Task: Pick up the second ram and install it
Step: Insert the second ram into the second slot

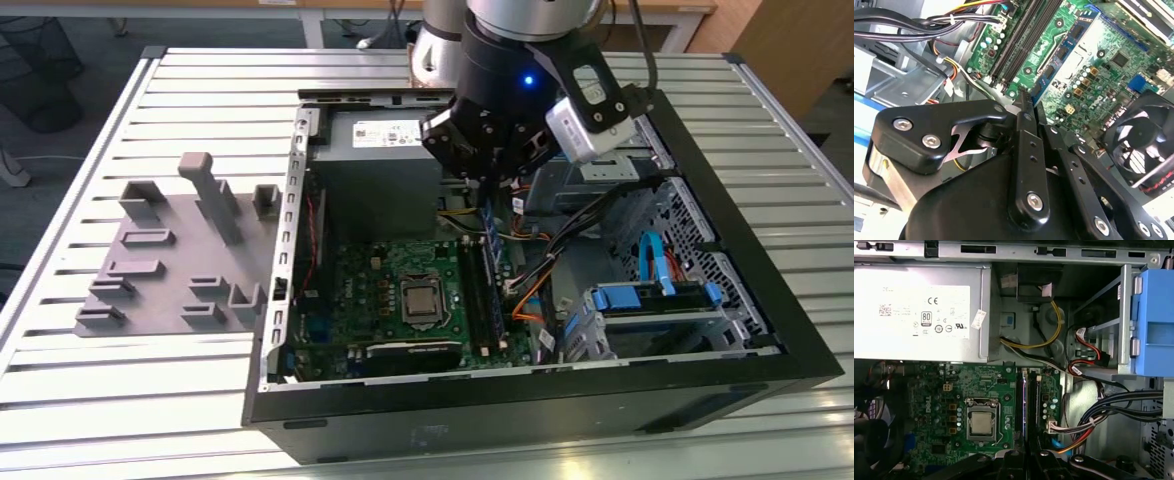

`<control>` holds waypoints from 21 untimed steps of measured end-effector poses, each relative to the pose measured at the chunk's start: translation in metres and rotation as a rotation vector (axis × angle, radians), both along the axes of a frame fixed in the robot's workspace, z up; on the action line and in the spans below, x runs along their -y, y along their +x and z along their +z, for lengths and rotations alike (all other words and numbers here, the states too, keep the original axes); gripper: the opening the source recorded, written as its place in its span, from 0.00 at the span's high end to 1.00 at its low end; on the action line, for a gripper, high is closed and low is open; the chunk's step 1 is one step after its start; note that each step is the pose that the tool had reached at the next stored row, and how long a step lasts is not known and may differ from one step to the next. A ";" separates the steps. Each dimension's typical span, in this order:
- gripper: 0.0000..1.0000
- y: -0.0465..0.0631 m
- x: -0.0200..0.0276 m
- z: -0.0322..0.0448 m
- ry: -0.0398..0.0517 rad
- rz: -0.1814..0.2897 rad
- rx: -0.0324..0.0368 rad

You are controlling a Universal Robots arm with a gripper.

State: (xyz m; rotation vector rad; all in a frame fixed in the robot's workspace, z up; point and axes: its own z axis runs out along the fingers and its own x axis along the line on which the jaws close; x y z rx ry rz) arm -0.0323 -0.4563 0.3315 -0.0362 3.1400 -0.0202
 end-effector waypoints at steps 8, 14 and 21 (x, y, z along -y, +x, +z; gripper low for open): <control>0.86 0.001 0.0000 -0.0140 0.0000 0.000 0.0000; 0.86 0.001 0.0000 -0.0145 -0.0001 0.000 -0.0001; 0.86 0.001 0.0001 -0.0216 -0.0004 -0.001 0.0000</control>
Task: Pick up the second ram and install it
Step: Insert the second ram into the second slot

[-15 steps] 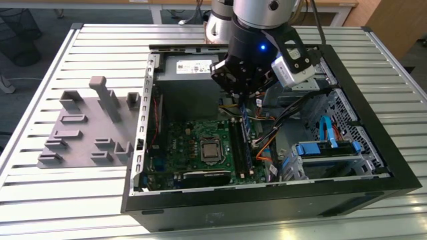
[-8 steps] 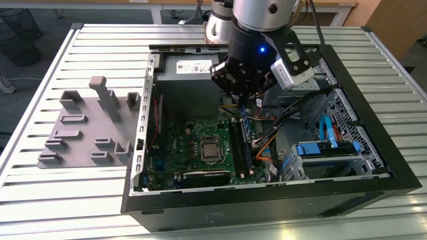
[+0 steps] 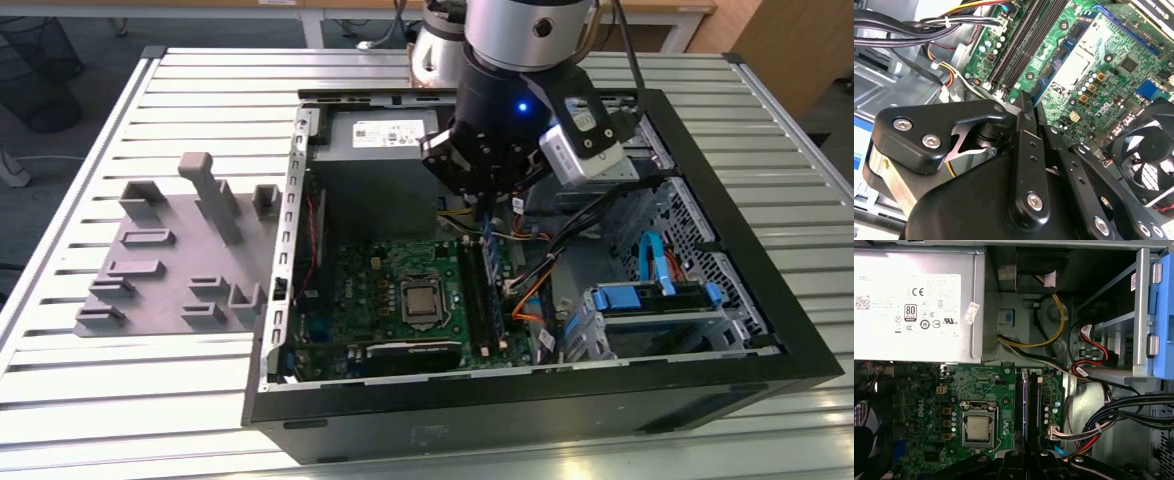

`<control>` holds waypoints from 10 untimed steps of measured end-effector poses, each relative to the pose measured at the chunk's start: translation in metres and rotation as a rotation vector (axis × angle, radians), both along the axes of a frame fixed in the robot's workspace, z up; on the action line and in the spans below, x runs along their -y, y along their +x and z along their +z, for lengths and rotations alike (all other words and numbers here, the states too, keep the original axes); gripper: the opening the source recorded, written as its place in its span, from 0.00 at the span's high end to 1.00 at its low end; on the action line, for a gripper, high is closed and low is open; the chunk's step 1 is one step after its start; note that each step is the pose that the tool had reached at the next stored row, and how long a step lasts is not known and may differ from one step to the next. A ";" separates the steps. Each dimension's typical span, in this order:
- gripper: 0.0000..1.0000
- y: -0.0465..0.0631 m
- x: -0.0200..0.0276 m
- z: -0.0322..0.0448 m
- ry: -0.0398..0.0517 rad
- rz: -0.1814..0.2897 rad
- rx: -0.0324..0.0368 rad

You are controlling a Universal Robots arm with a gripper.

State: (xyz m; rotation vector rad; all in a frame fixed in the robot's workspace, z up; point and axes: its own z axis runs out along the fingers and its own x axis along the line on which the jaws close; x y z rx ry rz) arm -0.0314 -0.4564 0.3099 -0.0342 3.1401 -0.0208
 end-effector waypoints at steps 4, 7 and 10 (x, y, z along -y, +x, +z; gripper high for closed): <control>0.86 0.000 0.0009 -0.0035 0.0000 -0.001 0.0000; 0.86 0.000 0.0019 -0.0065 0.0000 -0.001 0.0000; 0.86 0.001 0.0030 -0.0096 -0.0001 -0.002 0.0000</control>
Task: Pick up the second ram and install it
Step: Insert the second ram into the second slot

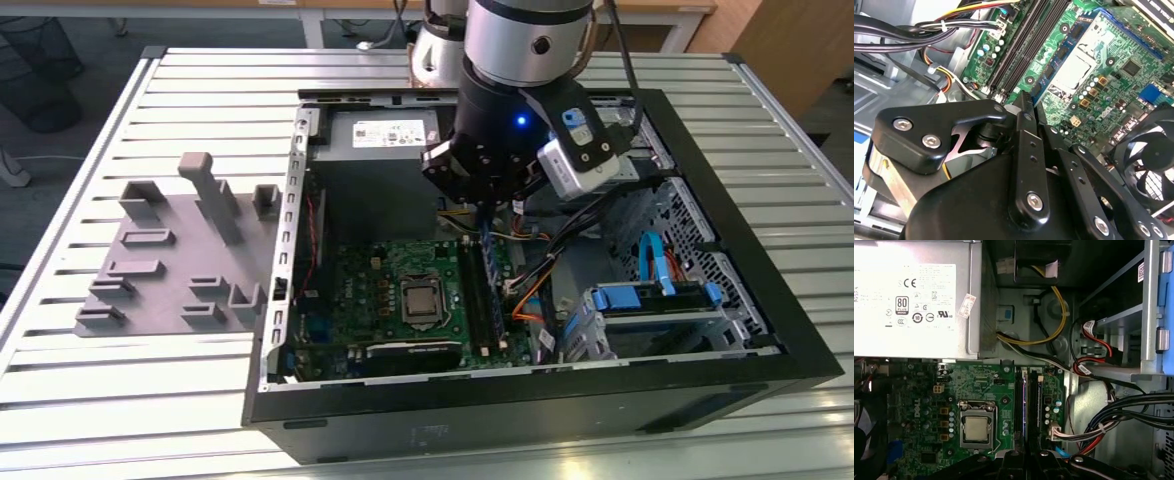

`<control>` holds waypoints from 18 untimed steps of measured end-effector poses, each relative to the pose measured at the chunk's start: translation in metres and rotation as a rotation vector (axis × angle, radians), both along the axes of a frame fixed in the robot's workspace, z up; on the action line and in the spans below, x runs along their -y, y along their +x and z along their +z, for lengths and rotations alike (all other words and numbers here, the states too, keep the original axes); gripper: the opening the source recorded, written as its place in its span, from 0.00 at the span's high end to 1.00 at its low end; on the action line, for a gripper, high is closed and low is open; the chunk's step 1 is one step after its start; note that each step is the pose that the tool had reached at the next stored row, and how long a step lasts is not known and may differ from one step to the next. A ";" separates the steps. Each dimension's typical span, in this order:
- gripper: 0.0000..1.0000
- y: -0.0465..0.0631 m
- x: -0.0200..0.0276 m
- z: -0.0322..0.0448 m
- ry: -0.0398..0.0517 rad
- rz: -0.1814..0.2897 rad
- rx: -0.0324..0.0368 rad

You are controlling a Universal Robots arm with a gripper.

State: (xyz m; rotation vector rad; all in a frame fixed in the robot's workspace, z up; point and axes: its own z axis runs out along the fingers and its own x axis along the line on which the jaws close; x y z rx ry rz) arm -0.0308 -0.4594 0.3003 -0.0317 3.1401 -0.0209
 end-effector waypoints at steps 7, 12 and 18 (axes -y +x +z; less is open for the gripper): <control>0.86 0.001 0.0024 -0.0056 0.0000 -0.005 0.0000; 0.86 0.001 0.0045 -0.0082 0.0000 -0.007 0.0000; 0.86 0.001 0.0071 -0.0126 0.0001 -0.009 0.0000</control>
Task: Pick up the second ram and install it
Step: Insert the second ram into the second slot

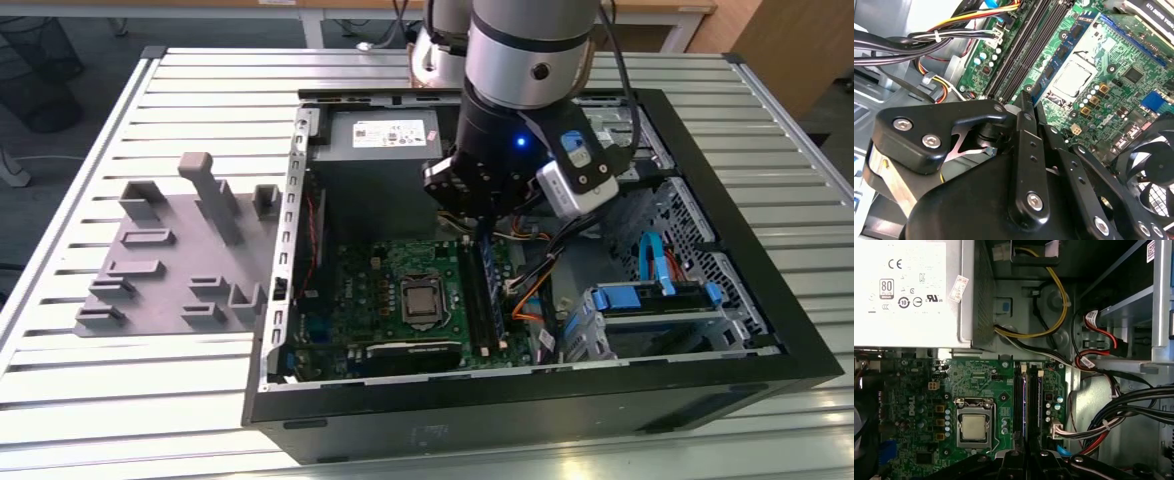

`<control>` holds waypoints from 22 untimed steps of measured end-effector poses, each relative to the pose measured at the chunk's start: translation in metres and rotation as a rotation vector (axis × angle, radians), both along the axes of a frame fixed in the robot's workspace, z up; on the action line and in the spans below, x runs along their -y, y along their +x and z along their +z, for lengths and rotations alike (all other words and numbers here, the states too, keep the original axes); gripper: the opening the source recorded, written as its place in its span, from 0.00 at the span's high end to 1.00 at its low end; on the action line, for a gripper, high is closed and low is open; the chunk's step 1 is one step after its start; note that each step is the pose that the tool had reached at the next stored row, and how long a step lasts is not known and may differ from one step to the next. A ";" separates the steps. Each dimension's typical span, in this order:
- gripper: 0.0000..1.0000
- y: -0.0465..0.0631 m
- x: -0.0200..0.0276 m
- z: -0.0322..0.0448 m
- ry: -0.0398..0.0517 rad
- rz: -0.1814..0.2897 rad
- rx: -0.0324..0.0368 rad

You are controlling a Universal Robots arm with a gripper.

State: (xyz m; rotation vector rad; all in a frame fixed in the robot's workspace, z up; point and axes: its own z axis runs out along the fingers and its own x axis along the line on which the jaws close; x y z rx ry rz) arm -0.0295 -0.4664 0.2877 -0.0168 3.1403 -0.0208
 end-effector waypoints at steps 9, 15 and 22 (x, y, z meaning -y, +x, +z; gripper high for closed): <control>0.86 0.000 0.0001 -0.0095 0.0000 -0.012 0.0000; 0.86 0.000 0.0001 -0.0169 0.0000 -0.013 0.0000; 0.86 0.000 0.0002 -0.0262 0.0000 -0.013 0.0001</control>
